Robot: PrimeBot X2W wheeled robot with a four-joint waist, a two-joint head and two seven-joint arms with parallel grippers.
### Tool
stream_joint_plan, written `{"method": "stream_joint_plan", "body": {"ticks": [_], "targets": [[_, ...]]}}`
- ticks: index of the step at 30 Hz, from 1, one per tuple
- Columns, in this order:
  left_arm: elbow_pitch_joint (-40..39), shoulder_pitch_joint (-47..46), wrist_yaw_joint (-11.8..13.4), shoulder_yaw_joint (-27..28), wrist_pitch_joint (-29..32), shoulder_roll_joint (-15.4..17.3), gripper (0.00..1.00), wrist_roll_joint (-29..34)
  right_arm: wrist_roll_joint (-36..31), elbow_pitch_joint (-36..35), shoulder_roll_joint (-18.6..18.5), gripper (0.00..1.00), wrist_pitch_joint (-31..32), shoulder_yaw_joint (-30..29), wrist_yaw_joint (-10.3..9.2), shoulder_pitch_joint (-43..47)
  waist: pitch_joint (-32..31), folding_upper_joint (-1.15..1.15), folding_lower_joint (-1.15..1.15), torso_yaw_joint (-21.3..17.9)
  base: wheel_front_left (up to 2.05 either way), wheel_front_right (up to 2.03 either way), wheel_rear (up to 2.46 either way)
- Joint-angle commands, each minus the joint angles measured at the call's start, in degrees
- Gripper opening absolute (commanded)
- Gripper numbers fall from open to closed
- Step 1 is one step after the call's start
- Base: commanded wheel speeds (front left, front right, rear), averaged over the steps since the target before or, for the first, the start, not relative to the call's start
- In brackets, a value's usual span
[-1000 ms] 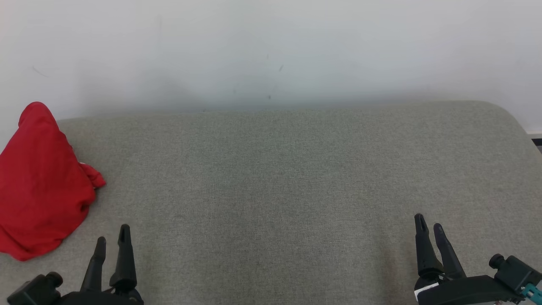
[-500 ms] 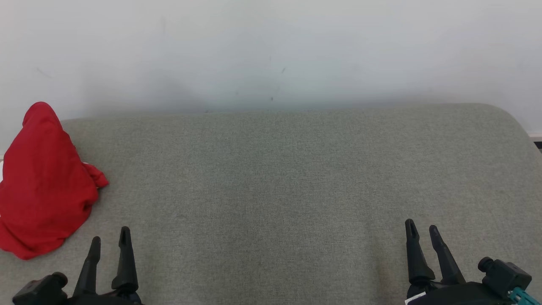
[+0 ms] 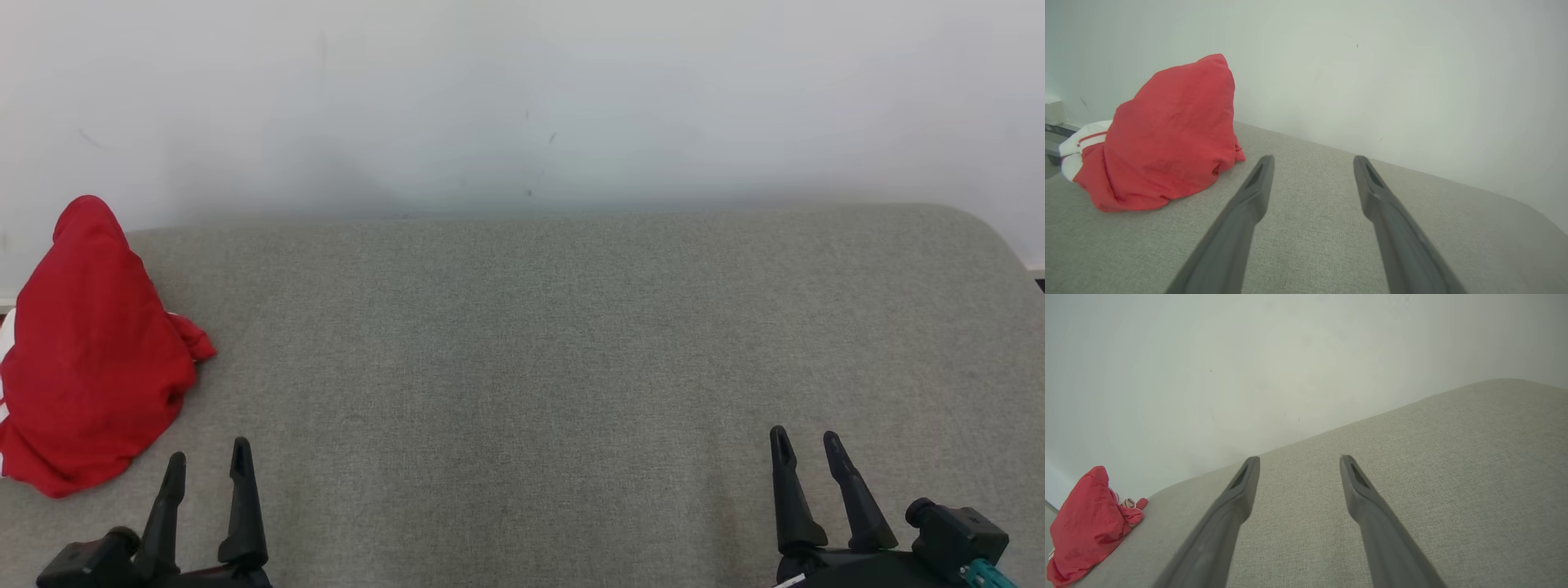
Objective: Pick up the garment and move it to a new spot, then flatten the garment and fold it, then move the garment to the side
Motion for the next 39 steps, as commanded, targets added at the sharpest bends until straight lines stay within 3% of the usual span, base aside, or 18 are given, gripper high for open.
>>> {"method": "stream_joint_plan", "body": {"ticks": [1,22,39], "targets": [[-0.82,0.37,0.26,0.06,-0.65,0.41,1.0,1.95,-1.68,-0.69,-0.19,1.0,-0.58,0.27,-0.08,0.31,-0.07,0.0,0.0,0.04,0.0,0.0,0.0],[-0.72,1.34,-1.95,1.08,-3.09,-0.06,1.0,9.26,-10.68,-1.48,-0.2,1.0,-3.03,1.42,-0.1,1.31,-0.79,0.0,0.0,0.35,0.0,0.0,0.0],[1.79,2.39,-3.3,2.61,-4.98,-0.41,1.0,13.68,-14.22,-1.05,-0.2,1.0,-4.89,0.01,-0.12,3.12,-1.87,0.0,0.0,0.63,0.0,0.0,0.0]]}}
